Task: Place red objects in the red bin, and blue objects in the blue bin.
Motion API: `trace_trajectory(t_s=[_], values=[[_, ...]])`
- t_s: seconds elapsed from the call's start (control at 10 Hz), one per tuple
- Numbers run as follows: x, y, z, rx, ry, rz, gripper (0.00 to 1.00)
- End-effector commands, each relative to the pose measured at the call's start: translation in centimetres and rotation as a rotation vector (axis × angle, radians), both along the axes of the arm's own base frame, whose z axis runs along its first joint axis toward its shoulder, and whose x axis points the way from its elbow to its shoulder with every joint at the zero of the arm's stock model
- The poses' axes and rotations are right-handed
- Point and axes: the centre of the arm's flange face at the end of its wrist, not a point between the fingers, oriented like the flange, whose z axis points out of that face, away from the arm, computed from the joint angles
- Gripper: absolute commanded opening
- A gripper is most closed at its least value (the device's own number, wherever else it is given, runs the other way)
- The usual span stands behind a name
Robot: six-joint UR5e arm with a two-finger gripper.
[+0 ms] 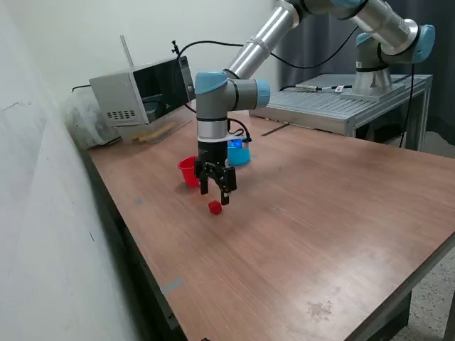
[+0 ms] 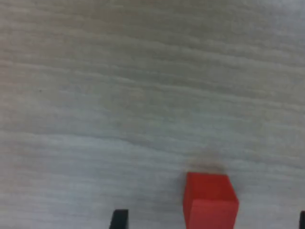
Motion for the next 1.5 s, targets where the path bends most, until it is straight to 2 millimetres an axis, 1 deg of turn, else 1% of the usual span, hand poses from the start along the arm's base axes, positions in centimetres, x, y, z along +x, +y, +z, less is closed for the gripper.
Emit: trace_trajectory(t_s=[0.0,0.4,0.5,1.0,1.2,1.3,1.4], values=[[-0.3,0.0,-0.3,0.000,0.005,-0.004,1.00],[-0.2,0.0,-0.6,0.000,0.000,-0.004,1.00],[-0.2,0.0,-0.6,0.000,0.000,-0.004,0.00],[0.1,0.0,-1.1,-0.004,-0.010,-0.003,0.00],[0.1,0.0,-1.0,-0.001,-0.010,-0.004,0.00],[0.1,0.0,0.2,0.001,0.000,-0.004,0.00],[1.0,0.0,4.5,0.003,0.037,-0.004,0.00]])
